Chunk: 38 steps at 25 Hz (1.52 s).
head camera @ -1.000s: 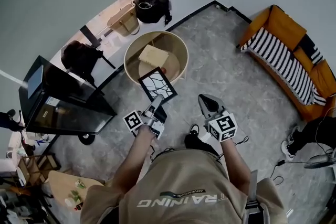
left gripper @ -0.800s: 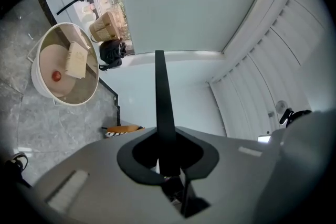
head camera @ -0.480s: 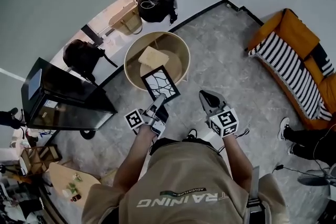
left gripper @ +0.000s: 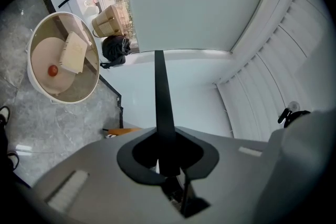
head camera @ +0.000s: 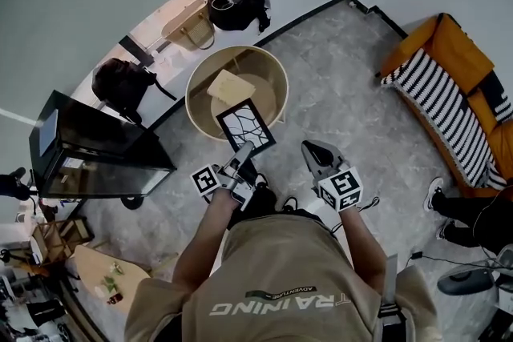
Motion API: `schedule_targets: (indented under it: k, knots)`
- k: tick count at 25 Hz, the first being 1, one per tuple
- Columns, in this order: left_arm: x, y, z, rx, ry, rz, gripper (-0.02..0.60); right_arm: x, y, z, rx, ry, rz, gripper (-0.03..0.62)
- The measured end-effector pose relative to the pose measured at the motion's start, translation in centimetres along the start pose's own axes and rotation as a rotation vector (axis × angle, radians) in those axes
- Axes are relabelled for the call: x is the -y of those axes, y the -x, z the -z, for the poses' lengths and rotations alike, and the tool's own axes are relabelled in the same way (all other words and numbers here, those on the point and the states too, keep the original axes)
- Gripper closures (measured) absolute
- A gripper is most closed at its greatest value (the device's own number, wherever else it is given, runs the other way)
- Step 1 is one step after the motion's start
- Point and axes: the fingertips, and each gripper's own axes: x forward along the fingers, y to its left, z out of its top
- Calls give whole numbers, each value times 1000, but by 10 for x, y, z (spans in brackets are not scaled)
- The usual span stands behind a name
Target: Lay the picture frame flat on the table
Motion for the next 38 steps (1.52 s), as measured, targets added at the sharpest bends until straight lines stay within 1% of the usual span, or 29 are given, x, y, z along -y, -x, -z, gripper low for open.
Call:
schedule_targets:
  k: [5,8,14,19,23,29,32,34,38]
  knots:
    - [-14,-24,-14,-22,25,-4,538,15,-18,8,-31,-28,10,586]
    - [-23,-41,-32,-36,49,-3,538,29,-35,3,-34,-29,28,586]
    - [-36,-84,-77,-88,36,5,538,66,-84,-21,-25,-29,76,586]
    - [-40,-107,-118,-114,58,18,540,84,-131,-45,-42,-36,94,586]
    - [-45,-119,-143,-155,85,25,538,96,-168,-63,-58,-41,125,586]
    - [-69,-137,-165,-235,112,4,538,118,-210,-75,-62,-29,161,586]
    - [-75,-152,-169,-270,154,9,538,130,-224,-77,-77,-37,176,586]
    - [-79,-159,-169,-284,179,9,540,136,-229,-74,-93,-58,179,586]
    - [-101,-173,-164,-312,196,-21,538,147,-234,-56,-137,-98,180,586]
